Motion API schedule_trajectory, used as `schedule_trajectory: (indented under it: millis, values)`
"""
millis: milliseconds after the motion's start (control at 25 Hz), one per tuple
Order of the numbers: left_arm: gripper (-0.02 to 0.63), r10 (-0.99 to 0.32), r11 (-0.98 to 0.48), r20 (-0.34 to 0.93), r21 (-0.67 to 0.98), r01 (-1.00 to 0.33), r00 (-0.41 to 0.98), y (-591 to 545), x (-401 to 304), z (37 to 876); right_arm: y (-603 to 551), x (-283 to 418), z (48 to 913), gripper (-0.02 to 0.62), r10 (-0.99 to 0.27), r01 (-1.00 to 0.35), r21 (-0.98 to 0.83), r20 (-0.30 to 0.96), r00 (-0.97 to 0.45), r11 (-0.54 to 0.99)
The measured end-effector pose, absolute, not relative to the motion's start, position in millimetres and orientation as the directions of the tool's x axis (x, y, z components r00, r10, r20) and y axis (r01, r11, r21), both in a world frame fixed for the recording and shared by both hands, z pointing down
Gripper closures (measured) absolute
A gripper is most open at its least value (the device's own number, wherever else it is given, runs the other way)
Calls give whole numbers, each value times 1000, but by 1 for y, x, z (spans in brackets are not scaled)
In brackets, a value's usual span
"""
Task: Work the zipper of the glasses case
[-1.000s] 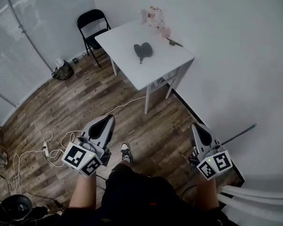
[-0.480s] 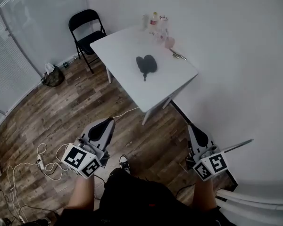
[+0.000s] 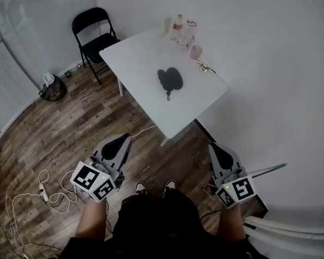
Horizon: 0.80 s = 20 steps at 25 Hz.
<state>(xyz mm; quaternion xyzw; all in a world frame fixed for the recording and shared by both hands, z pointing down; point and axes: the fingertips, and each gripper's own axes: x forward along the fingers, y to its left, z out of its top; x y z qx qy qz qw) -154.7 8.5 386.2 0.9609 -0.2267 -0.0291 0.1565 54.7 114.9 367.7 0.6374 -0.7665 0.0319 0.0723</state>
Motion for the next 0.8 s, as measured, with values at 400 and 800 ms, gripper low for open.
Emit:
schedule_trajectory:
  millis: [400, 800]
  values:
    - [581, -497, -826, 22, 292, -481, 867, -56, -128, 384, 30, 94, 377, 575, -962, -969, 4, 120, -244, 246]
    - [581, -544, -795, 77, 271, -543, 835, -133, -11, 387, -71, 214, 399, 575, -941, -952, -62, 146, -305, 299]
